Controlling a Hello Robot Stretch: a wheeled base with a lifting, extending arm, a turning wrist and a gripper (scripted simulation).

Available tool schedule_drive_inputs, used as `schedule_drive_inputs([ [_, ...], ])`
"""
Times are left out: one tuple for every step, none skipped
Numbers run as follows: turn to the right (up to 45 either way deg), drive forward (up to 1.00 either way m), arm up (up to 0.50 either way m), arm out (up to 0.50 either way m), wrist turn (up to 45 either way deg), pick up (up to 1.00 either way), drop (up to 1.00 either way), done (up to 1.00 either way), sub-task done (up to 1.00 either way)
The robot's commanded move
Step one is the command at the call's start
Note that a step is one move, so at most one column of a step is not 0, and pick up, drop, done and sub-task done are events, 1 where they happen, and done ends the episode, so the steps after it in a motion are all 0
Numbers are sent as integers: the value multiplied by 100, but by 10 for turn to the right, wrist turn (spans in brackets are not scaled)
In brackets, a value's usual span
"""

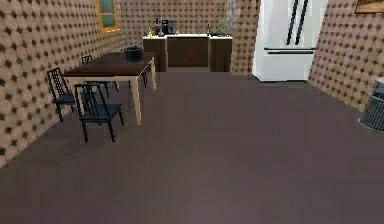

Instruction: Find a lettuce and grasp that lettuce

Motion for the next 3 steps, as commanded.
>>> schedule_drive_inputs([
  [0, 100, 0, 0, 0, 0, 0, 0, 0],
  [0, 100, 0, 0, 0, 0, 0, 0, 0],
  [0, 100, 0, 0, 0, 0, 0, 0, 0],
])
